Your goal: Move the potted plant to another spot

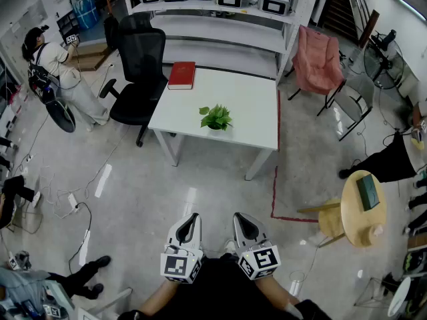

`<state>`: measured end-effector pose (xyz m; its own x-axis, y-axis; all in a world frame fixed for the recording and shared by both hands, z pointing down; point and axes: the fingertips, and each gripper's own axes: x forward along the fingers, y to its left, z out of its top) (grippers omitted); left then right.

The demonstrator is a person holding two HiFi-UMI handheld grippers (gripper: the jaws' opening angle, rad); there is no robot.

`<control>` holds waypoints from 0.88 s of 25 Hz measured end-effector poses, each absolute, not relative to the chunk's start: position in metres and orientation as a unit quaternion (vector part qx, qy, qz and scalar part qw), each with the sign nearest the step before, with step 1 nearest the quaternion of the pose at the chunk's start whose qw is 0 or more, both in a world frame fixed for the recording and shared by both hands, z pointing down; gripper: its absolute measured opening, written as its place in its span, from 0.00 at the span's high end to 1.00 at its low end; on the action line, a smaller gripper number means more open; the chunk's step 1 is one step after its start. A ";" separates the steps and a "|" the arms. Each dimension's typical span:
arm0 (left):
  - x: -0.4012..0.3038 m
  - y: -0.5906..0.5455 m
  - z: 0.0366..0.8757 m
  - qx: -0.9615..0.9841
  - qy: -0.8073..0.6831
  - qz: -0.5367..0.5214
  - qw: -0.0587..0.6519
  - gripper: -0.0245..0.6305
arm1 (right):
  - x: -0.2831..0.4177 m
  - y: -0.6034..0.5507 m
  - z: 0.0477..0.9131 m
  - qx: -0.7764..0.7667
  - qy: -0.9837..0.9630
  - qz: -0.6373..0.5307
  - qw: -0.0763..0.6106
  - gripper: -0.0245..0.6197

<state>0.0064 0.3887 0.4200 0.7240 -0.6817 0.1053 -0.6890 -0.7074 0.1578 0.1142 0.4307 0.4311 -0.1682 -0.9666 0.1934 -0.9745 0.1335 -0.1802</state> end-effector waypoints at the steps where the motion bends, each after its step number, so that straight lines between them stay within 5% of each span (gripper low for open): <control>1: 0.005 0.388 0.420 0.924 -0.371 0.021 0.093 0.93 | 0.112 0.430 0.431 0.644 -0.753 0.132 0.014 0.95; 22: -0.044 0.371 0.431 0.920 -0.375 0.023 0.108 0.93 | 0.064 0.412 0.433 0.643 -0.755 0.126 0.011 0.94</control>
<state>-0.0444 0.3707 0.4314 0.7174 -0.6857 0.1228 -0.6955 -0.6950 0.1824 0.0638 0.4118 0.4328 -0.1726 -0.9687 0.1786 -0.9743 0.1412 -0.1756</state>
